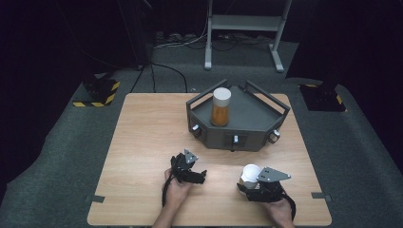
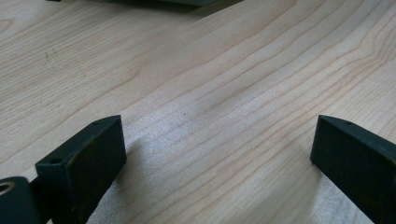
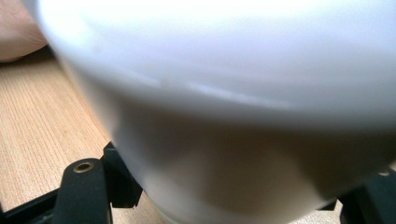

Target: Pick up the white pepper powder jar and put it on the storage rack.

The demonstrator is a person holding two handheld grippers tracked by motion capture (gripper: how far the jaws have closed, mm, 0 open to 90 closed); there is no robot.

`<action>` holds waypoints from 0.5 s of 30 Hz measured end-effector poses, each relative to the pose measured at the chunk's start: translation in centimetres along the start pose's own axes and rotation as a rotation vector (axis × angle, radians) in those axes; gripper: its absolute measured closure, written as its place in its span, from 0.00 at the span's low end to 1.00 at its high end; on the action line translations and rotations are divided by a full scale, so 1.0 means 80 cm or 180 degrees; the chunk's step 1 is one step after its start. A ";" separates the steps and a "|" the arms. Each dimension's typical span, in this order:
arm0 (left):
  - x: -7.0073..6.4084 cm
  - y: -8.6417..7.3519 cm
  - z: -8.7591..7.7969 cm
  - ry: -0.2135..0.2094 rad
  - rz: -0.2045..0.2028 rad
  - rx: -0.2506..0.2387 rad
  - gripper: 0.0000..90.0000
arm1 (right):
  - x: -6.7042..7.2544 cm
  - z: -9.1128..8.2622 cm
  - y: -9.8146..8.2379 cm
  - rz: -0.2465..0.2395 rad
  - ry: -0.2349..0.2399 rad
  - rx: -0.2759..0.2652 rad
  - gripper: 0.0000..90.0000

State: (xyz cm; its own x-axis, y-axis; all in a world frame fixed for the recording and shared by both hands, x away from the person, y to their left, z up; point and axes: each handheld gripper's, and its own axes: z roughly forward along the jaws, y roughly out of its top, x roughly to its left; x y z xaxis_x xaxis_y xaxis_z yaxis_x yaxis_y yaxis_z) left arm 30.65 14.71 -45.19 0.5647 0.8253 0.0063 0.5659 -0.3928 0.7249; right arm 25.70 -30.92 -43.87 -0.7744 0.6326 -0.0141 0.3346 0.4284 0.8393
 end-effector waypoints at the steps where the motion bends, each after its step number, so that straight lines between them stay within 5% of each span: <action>1: 0.000 0.000 0.000 0.0000 -0.0001 -0.0001 0.04 | 0.001 0.000 0.001 -0.0010 -0.0010 0.0004 0.34; 15: 0.000 0.000 0.000 0.0000 -0.0001 -0.0001 0.04 | -0.013 -0.012 0.008 0.0155 -0.0037 -0.0053 0.34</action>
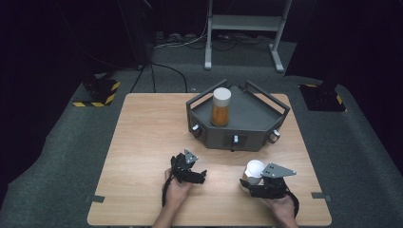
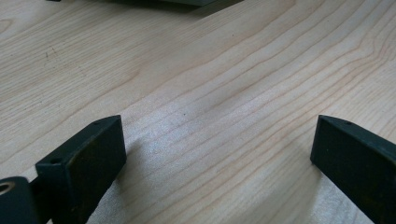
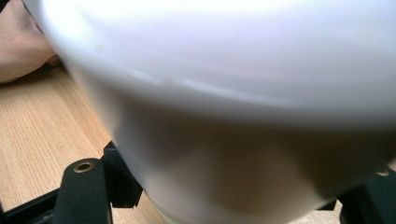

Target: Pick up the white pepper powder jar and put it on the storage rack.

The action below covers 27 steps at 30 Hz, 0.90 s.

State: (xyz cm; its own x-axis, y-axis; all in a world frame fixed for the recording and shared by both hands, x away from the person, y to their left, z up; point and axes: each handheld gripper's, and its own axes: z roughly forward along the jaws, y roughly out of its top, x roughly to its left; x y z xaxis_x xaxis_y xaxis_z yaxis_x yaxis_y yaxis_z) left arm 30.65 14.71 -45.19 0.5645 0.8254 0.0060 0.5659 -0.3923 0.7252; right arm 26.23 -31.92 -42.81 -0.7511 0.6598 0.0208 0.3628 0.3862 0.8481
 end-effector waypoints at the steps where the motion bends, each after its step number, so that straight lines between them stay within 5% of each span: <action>1: 0.000 0.000 0.000 0.0000 0.0000 0.0000 0.04 | -0.001 -0.001 0.001 0.0004 -0.0002 0.0005 0.34; 27: 0.000 0.000 0.000 0.0000 0.0002 0.0000 0.04 | -0.037 -0.022 0.053 0.0129 -0.0079 -0.0051 0.34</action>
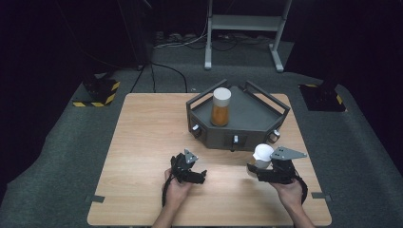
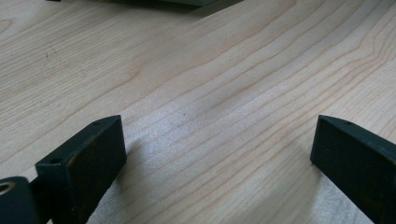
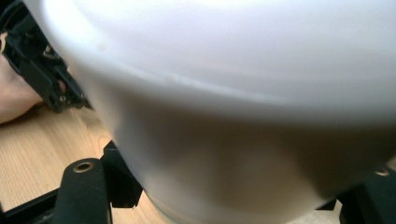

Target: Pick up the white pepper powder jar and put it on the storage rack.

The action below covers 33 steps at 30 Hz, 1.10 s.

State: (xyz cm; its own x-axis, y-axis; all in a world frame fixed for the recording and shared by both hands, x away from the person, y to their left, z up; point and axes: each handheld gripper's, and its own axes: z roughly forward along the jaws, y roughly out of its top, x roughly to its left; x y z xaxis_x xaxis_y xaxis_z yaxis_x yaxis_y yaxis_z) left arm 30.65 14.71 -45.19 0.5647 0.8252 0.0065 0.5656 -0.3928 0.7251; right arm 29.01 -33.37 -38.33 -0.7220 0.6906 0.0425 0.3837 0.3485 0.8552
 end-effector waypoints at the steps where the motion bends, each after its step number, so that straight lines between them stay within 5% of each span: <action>1: 0.000 0.000 0.000 0.0000 0.0000 0.0000 0.04 | -0.002 -0.001 0.002 0.0013 -0.0003 -0.0004 0.34; 33: 0.000 -0.001 0.000 0.0002 -0.0014 -0.0008 0.04 | -0.041 -0.006 0.075 0.0265 -0.0036 -0.0185 0.34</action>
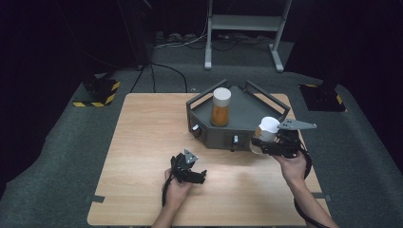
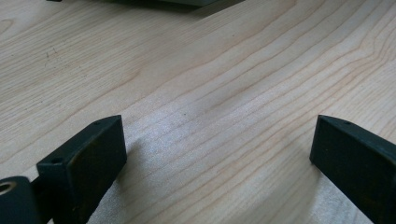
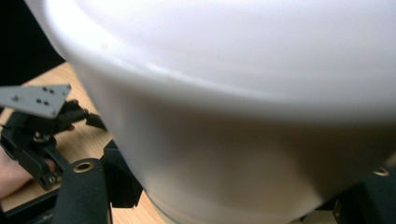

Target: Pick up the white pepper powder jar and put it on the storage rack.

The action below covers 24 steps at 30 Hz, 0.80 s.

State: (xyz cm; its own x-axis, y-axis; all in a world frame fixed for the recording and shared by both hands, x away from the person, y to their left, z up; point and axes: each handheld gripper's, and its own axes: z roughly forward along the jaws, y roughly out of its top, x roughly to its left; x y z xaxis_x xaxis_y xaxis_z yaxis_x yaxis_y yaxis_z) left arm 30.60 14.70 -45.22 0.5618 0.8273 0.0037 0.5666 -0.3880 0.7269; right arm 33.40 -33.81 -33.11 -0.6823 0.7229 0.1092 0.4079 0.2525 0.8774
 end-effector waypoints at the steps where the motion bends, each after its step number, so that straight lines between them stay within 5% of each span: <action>1: 0.000 0.000 0.000 0.0000 0.0003 0.0002 0.04 | 0.000 0.000 0.002 -0.0003 0.0000 -0.0007 0.34; 24: 0.000 0.000 0.000 0.0002 0.0001 -0.0001 0.04 | -0.013 0.024 0.058 0.0024 -0.0109 0.0015 0.34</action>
State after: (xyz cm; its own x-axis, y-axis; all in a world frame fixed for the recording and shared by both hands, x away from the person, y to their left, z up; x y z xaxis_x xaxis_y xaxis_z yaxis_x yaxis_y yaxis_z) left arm 30.59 14.70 -45.22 0.5614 0.8275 0.0044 0.5663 -0.3881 0.7271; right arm 37.18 -32.17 -30.01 -0.6581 0.7463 0.0996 0.4157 0.2499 0.8745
